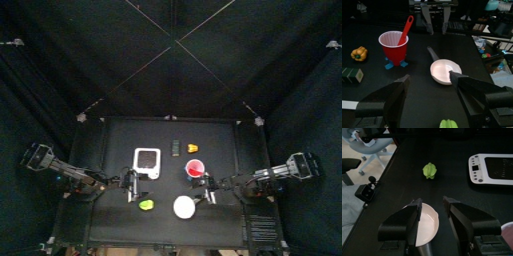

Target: Grab squash

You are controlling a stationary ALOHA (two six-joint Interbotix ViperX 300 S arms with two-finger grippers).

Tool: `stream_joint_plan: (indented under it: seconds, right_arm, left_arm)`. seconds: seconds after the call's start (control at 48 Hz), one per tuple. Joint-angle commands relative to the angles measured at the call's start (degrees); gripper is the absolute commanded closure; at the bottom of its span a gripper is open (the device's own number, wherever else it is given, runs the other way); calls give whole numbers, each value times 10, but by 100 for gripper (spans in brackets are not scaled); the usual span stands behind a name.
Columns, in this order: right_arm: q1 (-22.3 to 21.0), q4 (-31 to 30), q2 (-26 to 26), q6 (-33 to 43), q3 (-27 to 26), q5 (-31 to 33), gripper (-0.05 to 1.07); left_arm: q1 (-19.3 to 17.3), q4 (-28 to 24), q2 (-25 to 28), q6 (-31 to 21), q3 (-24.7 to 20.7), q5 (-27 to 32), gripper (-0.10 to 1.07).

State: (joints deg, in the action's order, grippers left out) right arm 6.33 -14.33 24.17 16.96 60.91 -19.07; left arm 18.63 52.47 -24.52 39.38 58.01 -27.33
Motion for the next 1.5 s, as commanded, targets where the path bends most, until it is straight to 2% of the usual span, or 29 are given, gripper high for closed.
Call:
stream_joint_plan:
  seconds: [0.0,0.292,0.458,0.646,0.917,1.167,1.396,1.479]
  right_arm:
    - [1,18,-16,2,-25,0,25]
    - [3,53,-40,0,-68,45,25]
    - [11,50,-64,0,-68,85,25]
    - [7,49,-87,-1,-94,134,25]
    - [4,48,-67,-2,-143,179,25]
    - [-72,49,6,0,-182,249,25]
    - [-197,43,83,-4,-184,257,24]
    - [-241,36,93,-7,-185,272,23]
  left_arm:
    - [2,-3,-1,-1,-2,-9,1]
    - [3,8,3,-2,-9,-10,1]
    - [2,14,4,-1,-4,-10,1]
    - [3,15,4,-1,-1,-11,1]
    - [3,29,13,-1,4,-12,1]
    - [3,40,19,-1,2,-12,1]
    - [3,40,19,-1,2,-12,1]
    - [3,40,19,-1,2,-12,1]
